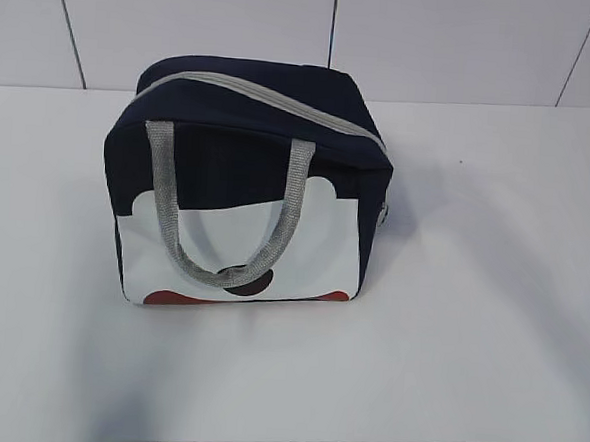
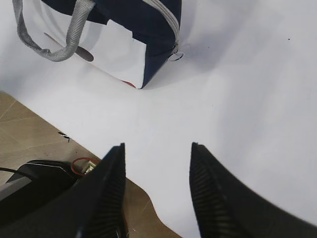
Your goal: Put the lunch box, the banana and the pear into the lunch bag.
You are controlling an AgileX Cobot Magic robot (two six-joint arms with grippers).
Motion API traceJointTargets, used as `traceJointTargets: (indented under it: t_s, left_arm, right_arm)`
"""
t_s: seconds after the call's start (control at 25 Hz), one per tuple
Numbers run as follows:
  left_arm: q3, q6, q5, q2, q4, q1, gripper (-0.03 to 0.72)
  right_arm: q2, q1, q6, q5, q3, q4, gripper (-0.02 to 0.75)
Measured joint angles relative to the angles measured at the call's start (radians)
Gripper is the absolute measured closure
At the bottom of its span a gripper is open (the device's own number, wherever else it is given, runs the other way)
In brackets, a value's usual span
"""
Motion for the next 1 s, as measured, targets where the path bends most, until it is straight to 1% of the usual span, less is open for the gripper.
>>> traceJointTargets:
  t_s: [0.16,0.36,0.48,0.8,1.0]
  left_arm:
    - [0.000,-0.047,0.011,-0.111,0.000,0.000,0.308]
    - [0.000,-0.060,0.021,-0.224,-0.004,0.000,0.309]
    - [0.015,-0.061,0.021,-0.278,-0.030,0.000,0.309]
    - [0.230,-0.064,0.017,-0.415,-0.127,0.000,0.309]
    - [0.344,-0.064,-0.027,-0.508,-0.184,0.000,0.309]
  right_arm:
    - [-0.094,0.015,0.030,0.002,0.037,-0.023,0.370]
    - [-0.193,0.015,0.051,0.007,0.096,-0.025,0.370]
    - [-0.248,0.015,0.051,0.007,0.133,-0.025,0.370]
    - [-0.409,0.015,0.052,0.005,0.285,-0.025,0.370]
    - [-0.498,0.015,0.053,-0.050,0.407,-0.025,0.370]
